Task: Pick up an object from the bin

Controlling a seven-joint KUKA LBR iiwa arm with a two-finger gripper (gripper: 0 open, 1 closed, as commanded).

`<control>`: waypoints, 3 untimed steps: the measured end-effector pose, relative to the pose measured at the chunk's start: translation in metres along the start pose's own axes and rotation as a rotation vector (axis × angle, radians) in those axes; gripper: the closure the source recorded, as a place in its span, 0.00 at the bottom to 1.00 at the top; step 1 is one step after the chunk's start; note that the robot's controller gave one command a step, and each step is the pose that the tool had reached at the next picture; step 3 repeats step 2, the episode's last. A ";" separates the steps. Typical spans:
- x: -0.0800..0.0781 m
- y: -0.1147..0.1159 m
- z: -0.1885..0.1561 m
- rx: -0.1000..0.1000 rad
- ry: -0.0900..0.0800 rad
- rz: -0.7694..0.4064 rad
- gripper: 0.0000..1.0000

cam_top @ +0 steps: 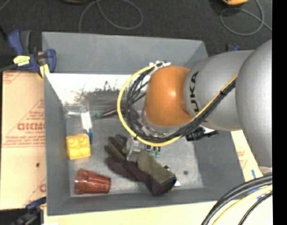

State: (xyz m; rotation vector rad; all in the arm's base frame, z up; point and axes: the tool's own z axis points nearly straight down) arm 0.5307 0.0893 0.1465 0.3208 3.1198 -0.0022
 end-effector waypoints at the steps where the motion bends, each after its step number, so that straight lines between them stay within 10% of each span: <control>1: -0.003 -0.007 -0.011 -0.001 -0.002 0.162 1.00; 3: -0.003 -0.008 -0.013 0.000 -0.001 0.242 1.00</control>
Offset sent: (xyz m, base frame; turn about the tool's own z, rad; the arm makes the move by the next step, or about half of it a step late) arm -0.0138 0.0185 0.0772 0.0036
